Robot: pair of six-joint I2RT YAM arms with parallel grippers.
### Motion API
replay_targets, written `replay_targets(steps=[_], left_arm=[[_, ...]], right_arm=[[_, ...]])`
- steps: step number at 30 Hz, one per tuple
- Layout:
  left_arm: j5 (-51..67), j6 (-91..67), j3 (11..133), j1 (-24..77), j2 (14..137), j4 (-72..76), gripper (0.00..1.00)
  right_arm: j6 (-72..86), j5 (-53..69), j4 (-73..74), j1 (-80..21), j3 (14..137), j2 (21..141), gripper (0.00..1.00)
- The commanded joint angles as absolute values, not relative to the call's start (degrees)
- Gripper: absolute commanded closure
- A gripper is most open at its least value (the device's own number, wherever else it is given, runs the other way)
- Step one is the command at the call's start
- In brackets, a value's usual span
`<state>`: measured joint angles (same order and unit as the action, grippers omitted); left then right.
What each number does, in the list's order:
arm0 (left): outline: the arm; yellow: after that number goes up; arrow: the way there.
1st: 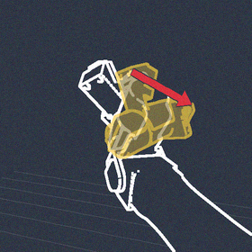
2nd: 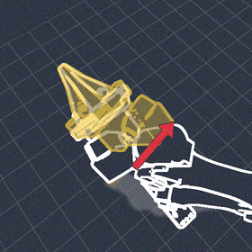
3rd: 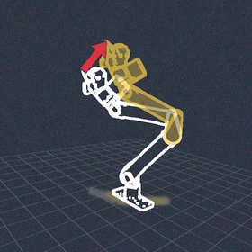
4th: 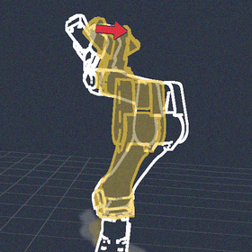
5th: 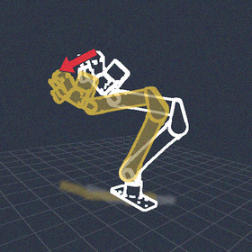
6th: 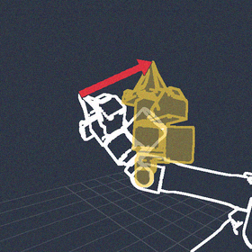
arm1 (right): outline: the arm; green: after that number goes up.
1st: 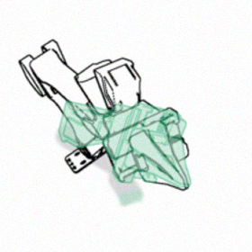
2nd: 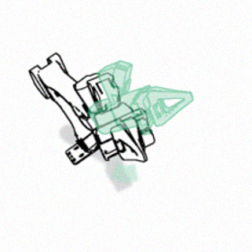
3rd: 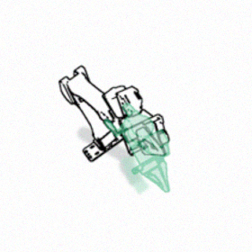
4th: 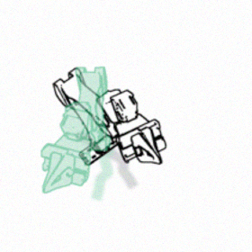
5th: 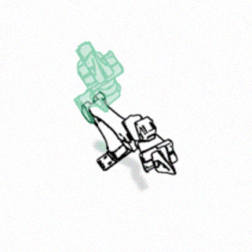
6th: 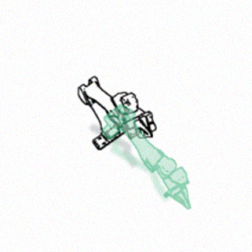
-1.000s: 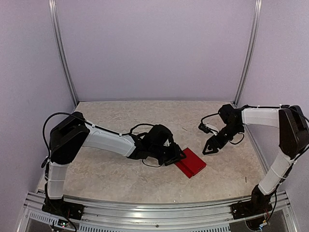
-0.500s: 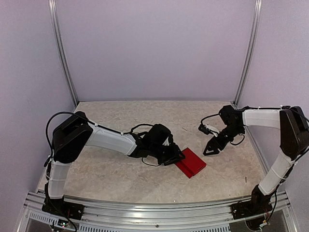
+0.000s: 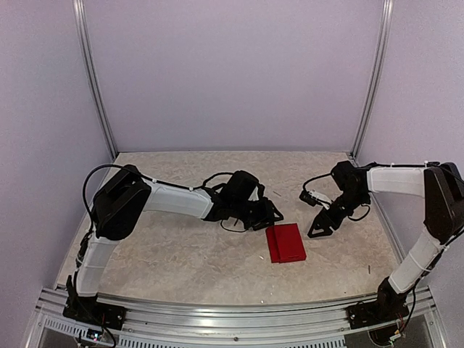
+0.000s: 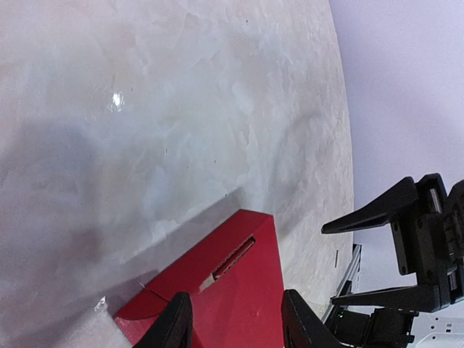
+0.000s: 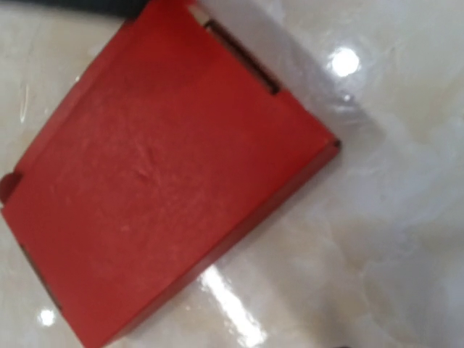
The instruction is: Fold the paper box
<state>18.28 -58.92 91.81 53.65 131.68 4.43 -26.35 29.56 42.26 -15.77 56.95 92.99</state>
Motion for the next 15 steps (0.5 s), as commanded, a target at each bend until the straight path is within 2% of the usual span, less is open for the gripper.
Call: replay_targets(steps=[1, 5, 9, 15], left_arm=[[21.49, -55.71, 94.15, 51.76, 133.61, 1.82, 0.59], [19.30, -53.11, 87.97, 52.13, 127.07, 0.20, 0.58], [16.31, -54.18, 78.27, 53.02, 119.40, -3.74, 0.54], [17.66, -60.07, 69.55, 55.03, 116.28, 1.67, 0.52]], right_arm=[[-27.15, 29.07, 43.00, -15.16, 56.04, 91.52, 0.42], [-26.04, 28.04, 41.60, -15.12, 56.32, 90.61, 0.43], [-26.39, 29.14, 38.69, -15.48, 56.71, 87.98, 0.54], [-26.83, 32.10, 35.15, -20.05, 56.77, 88.00, 0.60]])
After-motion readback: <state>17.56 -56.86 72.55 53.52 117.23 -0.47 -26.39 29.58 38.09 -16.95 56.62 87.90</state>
